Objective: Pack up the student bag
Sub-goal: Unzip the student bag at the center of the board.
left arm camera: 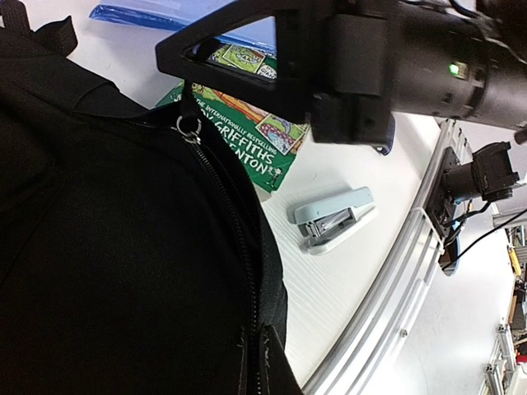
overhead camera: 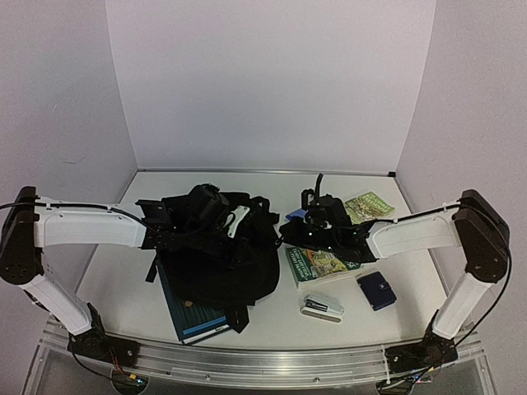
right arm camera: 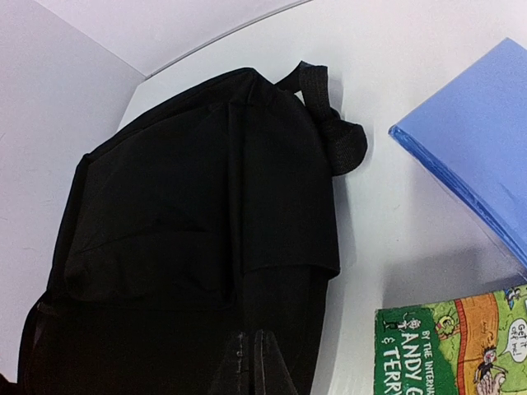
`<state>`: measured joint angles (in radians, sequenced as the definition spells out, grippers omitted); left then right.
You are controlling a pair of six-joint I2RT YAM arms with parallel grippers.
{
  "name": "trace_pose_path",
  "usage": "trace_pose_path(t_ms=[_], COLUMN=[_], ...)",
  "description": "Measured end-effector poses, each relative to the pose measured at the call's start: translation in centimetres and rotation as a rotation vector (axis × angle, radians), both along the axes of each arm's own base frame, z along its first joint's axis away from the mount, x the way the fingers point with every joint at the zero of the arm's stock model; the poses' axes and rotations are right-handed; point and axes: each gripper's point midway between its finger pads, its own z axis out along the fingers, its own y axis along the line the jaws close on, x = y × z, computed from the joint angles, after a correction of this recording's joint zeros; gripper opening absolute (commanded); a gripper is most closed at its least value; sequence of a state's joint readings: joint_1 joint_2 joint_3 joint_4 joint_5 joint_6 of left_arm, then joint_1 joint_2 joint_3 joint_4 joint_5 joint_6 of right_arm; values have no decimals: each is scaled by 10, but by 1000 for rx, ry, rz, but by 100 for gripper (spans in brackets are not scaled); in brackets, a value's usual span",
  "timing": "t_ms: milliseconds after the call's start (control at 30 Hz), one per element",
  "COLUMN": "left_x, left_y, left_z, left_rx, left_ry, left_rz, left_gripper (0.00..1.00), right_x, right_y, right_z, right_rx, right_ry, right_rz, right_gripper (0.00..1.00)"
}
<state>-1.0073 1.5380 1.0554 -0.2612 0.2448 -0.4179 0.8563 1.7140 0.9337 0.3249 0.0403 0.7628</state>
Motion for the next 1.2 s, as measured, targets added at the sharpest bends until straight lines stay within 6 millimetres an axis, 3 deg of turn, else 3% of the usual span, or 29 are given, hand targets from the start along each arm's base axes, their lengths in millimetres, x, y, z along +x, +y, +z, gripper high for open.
trace_pose_path(t_ms=[300,567,1033,1100,1200], left_x=[-8,-9,9,11,12], left_y=[16,24,37,38,36], left_z=[6,12,16,16,18], left_rx=[23,34,67,65,51], left_ry=[5,-14,-71,-67,-53], left_rz=[3,3,102,119,140], left_gripper=[0,0,0,0,0], right_x=[14,28,55,58,67], right_y=[5,20,36,41,39], right_z=[-21,-21,-21,-18,-13], right_rx=[-33,-34,-36,-33,-36], right_ry=[27,12,-26,-35,-52], right_rz=[-11,9,26,36,29], right_gripper=[0,0,1,16,49])
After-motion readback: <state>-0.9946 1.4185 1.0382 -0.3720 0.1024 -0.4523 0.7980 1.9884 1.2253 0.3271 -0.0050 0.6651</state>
